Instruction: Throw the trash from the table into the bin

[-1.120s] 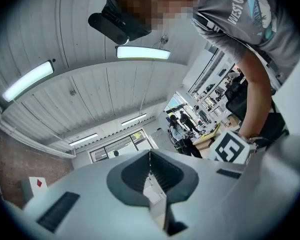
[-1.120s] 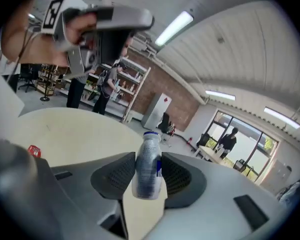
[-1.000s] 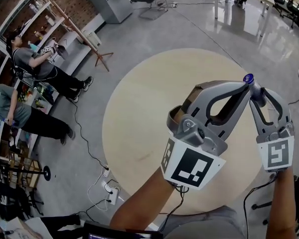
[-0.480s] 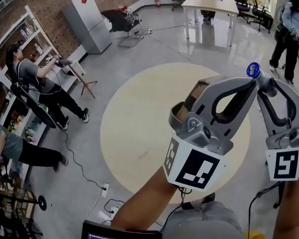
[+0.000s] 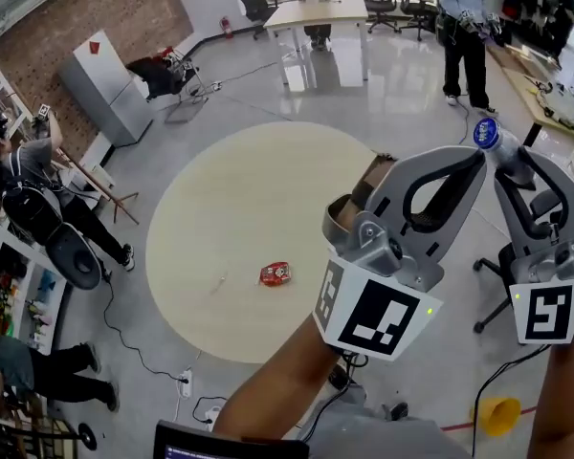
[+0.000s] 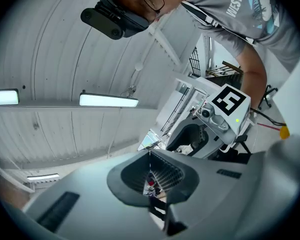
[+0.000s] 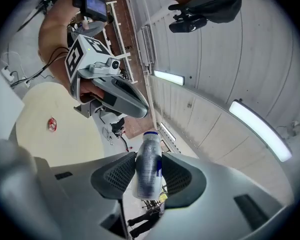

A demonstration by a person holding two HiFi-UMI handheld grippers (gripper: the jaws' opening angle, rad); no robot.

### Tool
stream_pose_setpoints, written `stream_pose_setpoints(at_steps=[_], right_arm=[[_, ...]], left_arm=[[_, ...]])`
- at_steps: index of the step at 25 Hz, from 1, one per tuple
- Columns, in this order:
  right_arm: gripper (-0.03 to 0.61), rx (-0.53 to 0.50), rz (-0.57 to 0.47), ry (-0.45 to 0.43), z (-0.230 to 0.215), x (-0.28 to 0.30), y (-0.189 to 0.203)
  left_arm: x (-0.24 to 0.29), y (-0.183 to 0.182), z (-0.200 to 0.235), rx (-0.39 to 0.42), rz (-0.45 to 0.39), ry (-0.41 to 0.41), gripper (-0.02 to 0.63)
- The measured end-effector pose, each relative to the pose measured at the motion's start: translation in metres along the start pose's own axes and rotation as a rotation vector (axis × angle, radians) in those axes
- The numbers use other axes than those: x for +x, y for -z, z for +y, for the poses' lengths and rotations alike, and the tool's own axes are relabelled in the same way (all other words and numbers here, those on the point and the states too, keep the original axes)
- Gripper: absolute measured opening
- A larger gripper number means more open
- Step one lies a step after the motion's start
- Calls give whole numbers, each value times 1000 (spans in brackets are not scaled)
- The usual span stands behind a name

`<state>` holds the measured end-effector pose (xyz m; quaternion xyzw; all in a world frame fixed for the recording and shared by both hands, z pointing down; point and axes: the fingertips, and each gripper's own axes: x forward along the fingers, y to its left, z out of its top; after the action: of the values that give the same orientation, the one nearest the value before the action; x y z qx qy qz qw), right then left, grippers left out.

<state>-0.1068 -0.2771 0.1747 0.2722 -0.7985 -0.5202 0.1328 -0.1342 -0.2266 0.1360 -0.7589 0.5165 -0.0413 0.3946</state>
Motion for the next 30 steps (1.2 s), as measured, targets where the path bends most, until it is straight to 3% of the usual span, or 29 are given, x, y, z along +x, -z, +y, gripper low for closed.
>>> stream_pose_setpoints(at_steps=[10, 16, 20, 26, 30], right_arm=[[166, 3, 202, 84, -53, -295, 101], [166, 8, 406, 194, -72, -403, 136], [166, 20, 535, 239, -64, -459, 139], [166, 60, 717, 308, -66, -587, 158], [166, 93, 782, 324, -56, -678, 171]], left_arm=[[78, -165, -238, -53, -129, 143, 44], [103, -217, -318, -114, -258, 293, 44], [97, -240, -359, -178, -328, 379, 44], [105, -315, -455, -237, -421, 526, 44], [109, -366, -525, -277, -450, 580, 44]])
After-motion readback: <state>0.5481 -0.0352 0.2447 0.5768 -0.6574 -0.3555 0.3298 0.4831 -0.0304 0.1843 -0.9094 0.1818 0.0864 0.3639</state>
